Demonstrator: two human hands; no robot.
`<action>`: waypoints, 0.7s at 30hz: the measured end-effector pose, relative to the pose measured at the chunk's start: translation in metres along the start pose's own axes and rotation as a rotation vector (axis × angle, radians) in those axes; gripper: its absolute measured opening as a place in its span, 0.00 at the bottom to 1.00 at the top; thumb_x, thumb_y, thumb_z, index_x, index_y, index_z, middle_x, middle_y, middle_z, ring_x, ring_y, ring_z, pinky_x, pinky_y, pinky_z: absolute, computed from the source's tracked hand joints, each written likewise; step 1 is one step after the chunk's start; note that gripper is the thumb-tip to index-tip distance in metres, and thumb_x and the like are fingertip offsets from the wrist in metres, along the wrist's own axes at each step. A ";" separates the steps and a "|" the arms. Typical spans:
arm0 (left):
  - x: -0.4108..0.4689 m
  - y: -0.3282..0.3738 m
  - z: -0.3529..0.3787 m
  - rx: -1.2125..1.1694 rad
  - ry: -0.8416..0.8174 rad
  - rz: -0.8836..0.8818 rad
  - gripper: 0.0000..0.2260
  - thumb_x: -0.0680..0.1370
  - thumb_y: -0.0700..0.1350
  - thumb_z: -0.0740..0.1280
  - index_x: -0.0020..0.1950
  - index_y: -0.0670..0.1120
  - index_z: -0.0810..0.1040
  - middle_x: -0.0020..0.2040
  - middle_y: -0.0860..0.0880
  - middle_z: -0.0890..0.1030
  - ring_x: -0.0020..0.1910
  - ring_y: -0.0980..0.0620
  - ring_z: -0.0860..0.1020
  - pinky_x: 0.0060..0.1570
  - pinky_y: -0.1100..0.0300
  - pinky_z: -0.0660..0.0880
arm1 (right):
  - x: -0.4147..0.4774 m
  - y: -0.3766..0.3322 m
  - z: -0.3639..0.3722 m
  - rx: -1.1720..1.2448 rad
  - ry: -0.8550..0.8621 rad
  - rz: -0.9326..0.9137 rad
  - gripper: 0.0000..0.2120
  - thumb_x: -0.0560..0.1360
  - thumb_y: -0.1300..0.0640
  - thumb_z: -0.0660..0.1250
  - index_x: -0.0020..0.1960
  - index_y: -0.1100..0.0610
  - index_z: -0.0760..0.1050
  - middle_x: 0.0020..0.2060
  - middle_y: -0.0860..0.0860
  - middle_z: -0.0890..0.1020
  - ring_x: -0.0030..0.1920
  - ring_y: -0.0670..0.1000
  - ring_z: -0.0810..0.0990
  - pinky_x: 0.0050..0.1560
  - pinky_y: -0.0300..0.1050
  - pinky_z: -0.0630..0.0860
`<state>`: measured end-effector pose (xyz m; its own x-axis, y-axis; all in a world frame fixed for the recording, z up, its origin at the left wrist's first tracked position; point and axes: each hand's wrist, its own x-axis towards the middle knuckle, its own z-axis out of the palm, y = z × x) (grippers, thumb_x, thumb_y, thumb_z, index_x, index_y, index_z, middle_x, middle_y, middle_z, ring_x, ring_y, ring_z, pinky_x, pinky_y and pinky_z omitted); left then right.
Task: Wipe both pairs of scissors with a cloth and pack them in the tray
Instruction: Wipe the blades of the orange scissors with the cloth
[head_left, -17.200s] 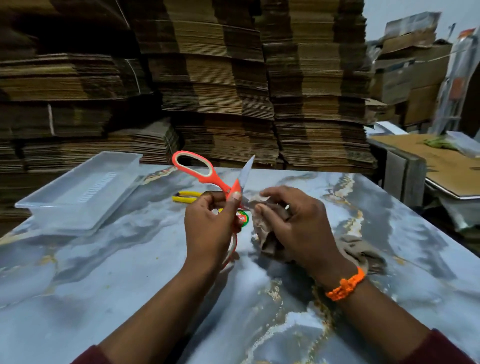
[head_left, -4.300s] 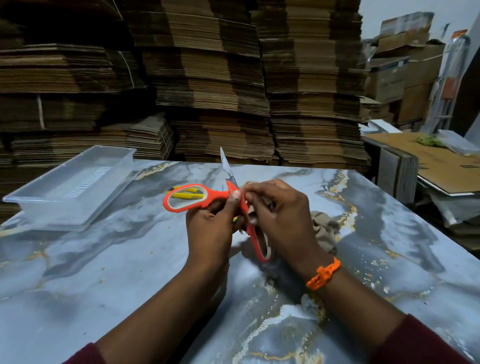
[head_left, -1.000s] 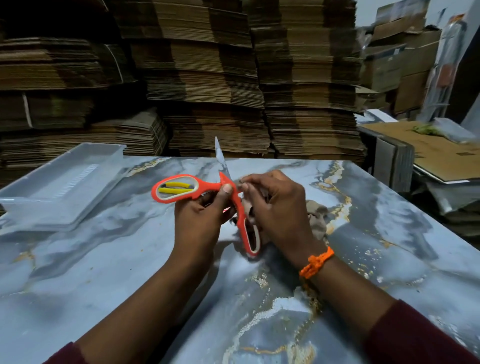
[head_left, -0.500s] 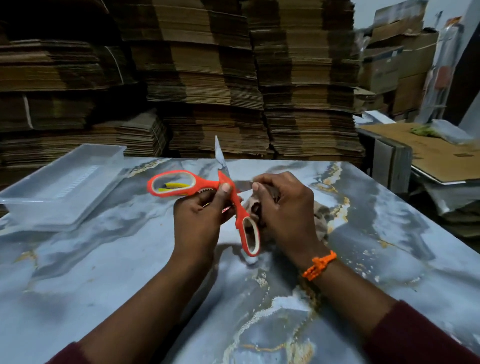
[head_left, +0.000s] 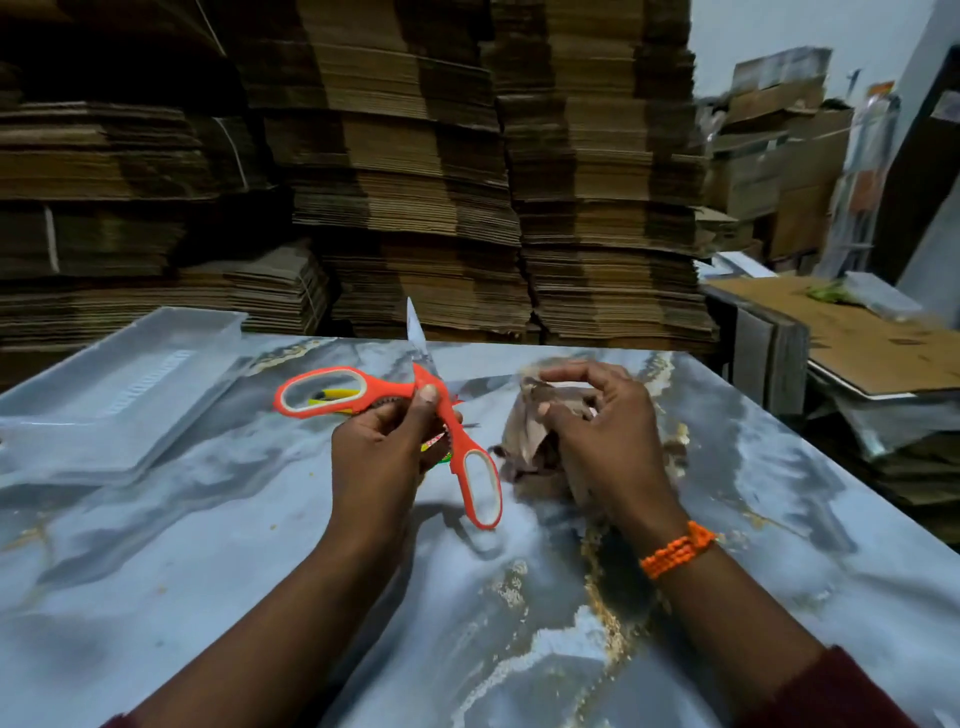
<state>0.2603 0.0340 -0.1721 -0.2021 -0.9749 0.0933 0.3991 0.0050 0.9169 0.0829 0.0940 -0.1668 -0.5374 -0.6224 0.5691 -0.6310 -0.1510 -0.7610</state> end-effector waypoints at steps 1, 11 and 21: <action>0.000 -0.001 0.001 0.001 0.003 0.000 0.09 0.81 0.47 0.69 0.54 0.43 0.86 0.46 0.46 0.89 0.47 0.50 0.88 0.38 0.66 0.80 | -0.002 -0.002 0.003 -0.005 -0.014 -0.002 0.13 0.72 0.60 0.76 0.52 0.45 0.84 0.57 0.44 0.81 0.56 0.40 0.81 0.60 0.47 0.81; -0.002 -0.006 0.005 -0.072 -0.046 -0.014 0.05 0.78 0.42 0.73 0.51 0.42 0.87 0.46 0.46 0.89 0.46 0.52 0.87 0.44 0.62 0.82 | -0.025 -0.022 0.043 -0.065 -0.012 -0.320 0.10 0.74 0.61 0.76 0.55 0.52 0.86 0.47 0.49 0.87 0.49 0.42 0.84 0.55 0.37 0.79; -0.002 -0.003 0.000 -0.088 -0.029 -0.068 0.07 0.78 0.41 0.71 0.51 0.38 0.85 0.42 0.44 0.87 0.39 0.51 0.86 0.42 0.60 0.83 | -0.003 -0.001 0.035 -0.052 0.046 -0.042 0.01 0.74 0.59 0.75 0.46 0.55 0.86 0.41 0.47 0.87 0.45 0.43 0.84 0.49 0.38 0.80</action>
<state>0.2600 0.0363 -0.1751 -0.2564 -0.9655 0.0444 0.4604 -0.0816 0.8839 0.1041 0.0692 -0.1789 -0.5341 -0.5801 0.6150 -0.6810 -0.1358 -0.7196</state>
